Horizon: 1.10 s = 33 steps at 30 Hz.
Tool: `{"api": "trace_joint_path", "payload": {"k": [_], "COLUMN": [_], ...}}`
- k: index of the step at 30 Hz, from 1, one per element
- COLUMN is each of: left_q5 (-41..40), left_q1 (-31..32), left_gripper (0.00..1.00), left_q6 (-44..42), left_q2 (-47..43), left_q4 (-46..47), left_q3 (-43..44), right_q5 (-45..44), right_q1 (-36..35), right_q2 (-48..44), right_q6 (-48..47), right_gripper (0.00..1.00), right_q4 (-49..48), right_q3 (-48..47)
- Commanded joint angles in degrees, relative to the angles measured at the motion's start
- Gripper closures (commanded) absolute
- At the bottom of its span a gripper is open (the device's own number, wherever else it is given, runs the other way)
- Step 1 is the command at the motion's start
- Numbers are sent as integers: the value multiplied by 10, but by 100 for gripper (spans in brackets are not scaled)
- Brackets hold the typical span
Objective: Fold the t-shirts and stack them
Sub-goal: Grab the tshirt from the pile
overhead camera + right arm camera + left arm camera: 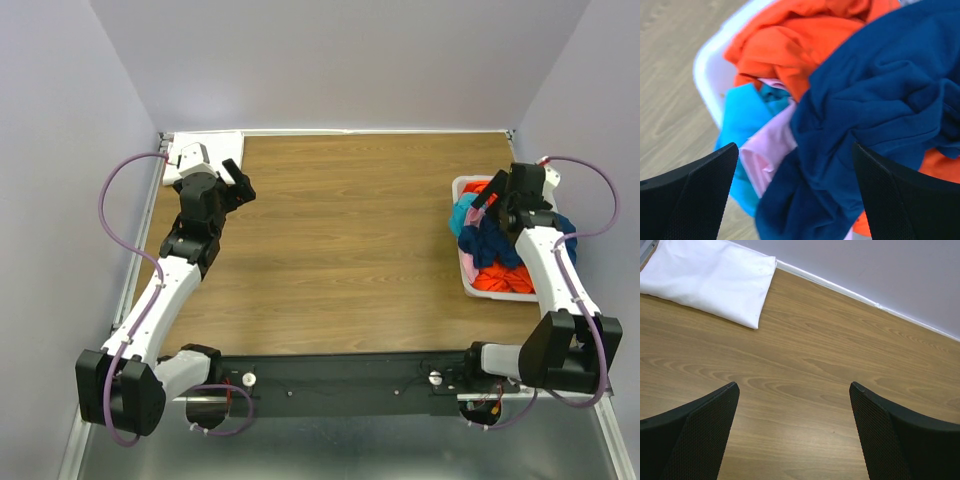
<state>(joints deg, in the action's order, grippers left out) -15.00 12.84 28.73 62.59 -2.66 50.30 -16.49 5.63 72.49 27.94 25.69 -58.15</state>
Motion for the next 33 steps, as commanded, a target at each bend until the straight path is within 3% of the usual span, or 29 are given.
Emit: {"api": "trace_joint_path", "payload": {"k": [1,6,10,13,15,19,22,28,33], "left_q5": [-12,-6,2,5,7,8,9,23,42], "left_q1": [1,0,0,0,0,0,0,0,0], "left_gripper": [2,2,2,2,2,2,2,2,2], "left_q6": [-8,-9,-9,-9,-9,-8,-7,-6,-3], "left_q2": [2,3,9,9,7,1,-5,-13,-19], "left_q4": [12,14,17,16,16,13,13,13,14], "left_q3": [-6,-7,-6,-6,-7,-10,-11,-12,-13], "right_q5": [13,-18,9,14,15,14,17,57,120], "right_q1": [39,82,97,98,100,104,104,104,103], "right_q2": [13,-9,7,31,53,64,40,-52,-83], "right_q6": [-1,6,13,16,18,30,33,18,1], "right_gripper": [0,2,4,12,26,76,89,91,92], "right_q4": [42,52,51,50,46,44,45,54,75], "right_q3": [-20,2,18,11,1,-15,-29,-85,-226]}}
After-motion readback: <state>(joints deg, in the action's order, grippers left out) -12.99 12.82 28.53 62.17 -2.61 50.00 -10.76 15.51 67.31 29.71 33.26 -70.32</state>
